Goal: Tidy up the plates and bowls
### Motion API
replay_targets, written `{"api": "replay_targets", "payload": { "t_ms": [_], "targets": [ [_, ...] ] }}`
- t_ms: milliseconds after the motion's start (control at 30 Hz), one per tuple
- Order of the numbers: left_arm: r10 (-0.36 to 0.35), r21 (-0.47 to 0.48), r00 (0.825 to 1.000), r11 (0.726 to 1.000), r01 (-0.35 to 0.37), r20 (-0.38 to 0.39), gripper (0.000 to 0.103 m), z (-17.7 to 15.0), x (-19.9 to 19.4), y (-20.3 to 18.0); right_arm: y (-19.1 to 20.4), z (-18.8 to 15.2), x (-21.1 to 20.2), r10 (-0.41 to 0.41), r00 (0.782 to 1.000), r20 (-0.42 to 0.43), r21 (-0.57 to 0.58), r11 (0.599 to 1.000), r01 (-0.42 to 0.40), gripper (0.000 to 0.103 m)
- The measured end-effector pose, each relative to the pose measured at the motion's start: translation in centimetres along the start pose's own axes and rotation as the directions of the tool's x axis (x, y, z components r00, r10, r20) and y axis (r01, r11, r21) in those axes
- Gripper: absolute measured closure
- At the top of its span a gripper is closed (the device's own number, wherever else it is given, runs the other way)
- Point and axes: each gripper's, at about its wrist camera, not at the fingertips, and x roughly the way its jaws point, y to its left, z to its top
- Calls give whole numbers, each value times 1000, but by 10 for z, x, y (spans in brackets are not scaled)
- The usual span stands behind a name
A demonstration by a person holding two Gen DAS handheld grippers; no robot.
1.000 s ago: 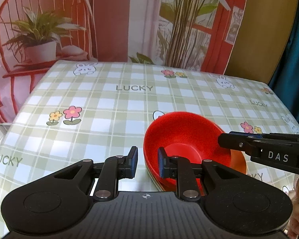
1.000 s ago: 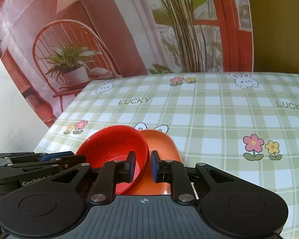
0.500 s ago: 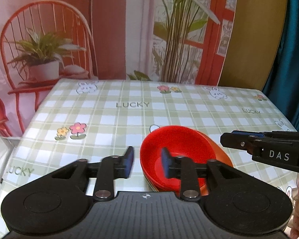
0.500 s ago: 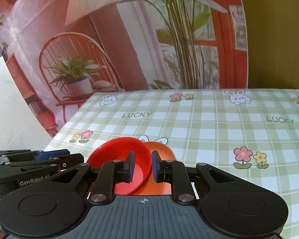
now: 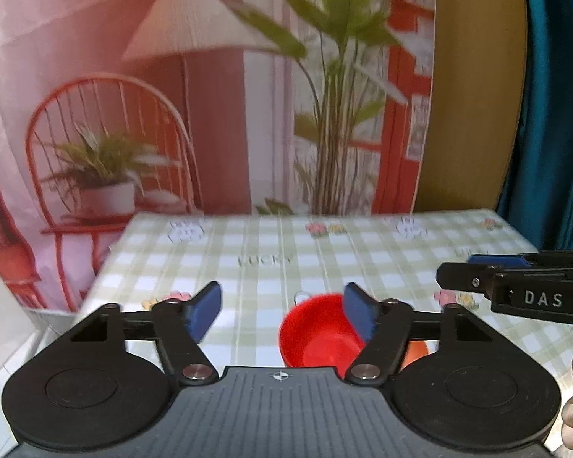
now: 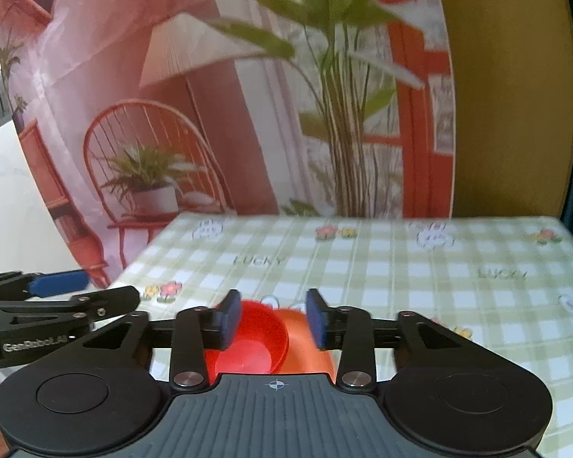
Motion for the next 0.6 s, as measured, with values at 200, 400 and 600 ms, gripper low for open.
{"api": "replay_targets", "payload": {
  "t_ms": [200,400,600],
  "targets": [
    [61,17,995,998,-63,77,17,19,-32,-7,5,17,-34,-3,998,68,-15,1000,4,27],
    [189,105,969,973,-207,160,15,35,-62,-24,7,38,-65,-15,992,123,-14,1000,17,0],
    [148,61,968,985,-163,201,15,51,-93,-22,9,54,-95,-25,984,178,-14,1000,28,0]
  ]
}}
